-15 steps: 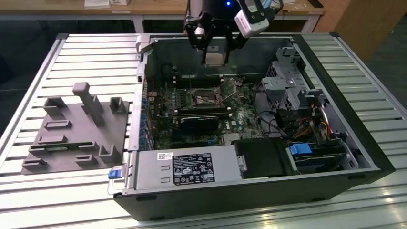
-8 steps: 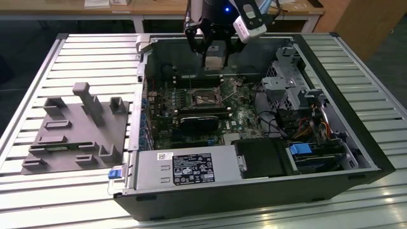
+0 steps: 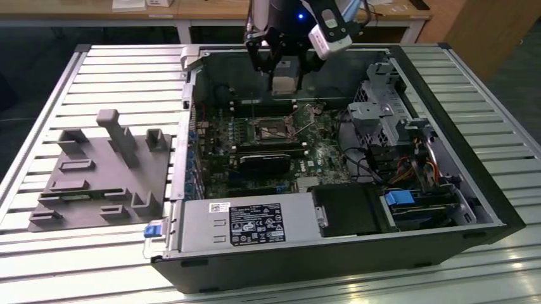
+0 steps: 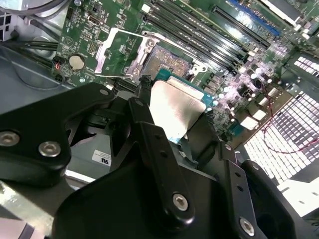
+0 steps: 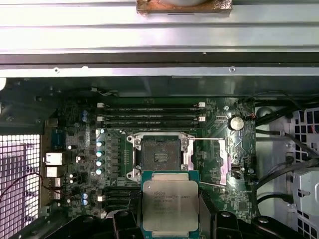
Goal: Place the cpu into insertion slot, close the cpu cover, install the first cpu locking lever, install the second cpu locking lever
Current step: 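Place the cpu into insertion slot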
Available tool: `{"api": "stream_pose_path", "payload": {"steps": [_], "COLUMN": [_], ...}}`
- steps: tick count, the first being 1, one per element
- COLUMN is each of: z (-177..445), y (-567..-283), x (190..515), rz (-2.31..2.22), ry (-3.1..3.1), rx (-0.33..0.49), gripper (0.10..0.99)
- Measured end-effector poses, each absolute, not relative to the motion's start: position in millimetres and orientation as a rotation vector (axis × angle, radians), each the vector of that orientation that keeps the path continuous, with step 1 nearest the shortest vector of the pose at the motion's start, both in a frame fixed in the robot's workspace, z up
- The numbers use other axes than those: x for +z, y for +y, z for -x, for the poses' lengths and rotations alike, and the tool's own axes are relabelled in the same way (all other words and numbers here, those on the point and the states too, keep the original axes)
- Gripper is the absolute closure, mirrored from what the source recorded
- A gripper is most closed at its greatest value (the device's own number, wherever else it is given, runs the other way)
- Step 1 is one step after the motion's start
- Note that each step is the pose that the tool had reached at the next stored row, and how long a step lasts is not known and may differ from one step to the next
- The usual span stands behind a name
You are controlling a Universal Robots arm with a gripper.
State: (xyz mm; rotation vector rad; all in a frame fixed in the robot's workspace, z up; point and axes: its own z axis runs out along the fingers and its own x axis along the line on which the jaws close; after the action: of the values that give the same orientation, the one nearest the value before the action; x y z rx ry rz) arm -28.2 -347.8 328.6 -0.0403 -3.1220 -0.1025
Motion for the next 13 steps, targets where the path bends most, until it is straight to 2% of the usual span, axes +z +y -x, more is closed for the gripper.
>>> {"api": "stream_pose_path", "payload": {"steps": [13], "z": [28], "y": [-346], "x": [306], "rz": [0.04], "ry": [-3.122], "rx": [-0.102], "gripper": [0.549]}}
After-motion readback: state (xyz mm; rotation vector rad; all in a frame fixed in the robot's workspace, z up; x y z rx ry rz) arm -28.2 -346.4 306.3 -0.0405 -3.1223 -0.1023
